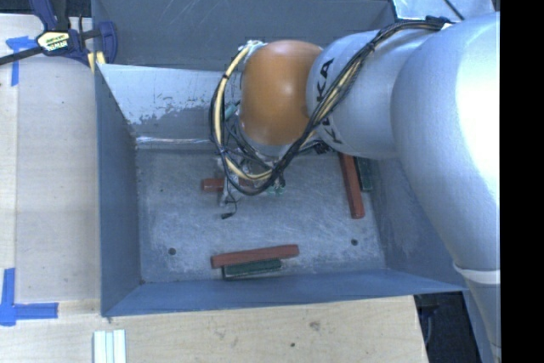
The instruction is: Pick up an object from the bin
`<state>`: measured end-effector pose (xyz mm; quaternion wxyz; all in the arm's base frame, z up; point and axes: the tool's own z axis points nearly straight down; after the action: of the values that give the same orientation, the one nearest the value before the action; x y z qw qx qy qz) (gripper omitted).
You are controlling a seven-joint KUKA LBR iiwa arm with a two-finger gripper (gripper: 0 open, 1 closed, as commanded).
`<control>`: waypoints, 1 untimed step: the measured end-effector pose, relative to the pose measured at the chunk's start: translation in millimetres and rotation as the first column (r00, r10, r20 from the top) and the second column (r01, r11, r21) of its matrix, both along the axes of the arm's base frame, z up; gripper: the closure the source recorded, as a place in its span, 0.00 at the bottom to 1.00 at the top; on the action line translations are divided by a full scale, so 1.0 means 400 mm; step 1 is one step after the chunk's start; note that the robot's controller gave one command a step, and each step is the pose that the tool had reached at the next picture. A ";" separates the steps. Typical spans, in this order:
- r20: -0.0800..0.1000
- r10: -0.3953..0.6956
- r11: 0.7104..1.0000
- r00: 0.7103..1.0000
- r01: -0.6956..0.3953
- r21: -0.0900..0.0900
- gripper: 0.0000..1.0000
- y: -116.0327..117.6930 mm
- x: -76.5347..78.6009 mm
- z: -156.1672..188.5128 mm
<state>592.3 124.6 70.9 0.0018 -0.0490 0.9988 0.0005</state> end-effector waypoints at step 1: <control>0.001 0.086 0.996 0.996 -0.086 0.000 1.00 -0.009 0.034 0.000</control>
Offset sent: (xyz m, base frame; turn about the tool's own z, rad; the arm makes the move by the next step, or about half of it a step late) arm -0.0019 -0.0466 0.0965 -0.0038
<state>606.0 121.0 71.0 0.0021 -0.0920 0.9958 0.0005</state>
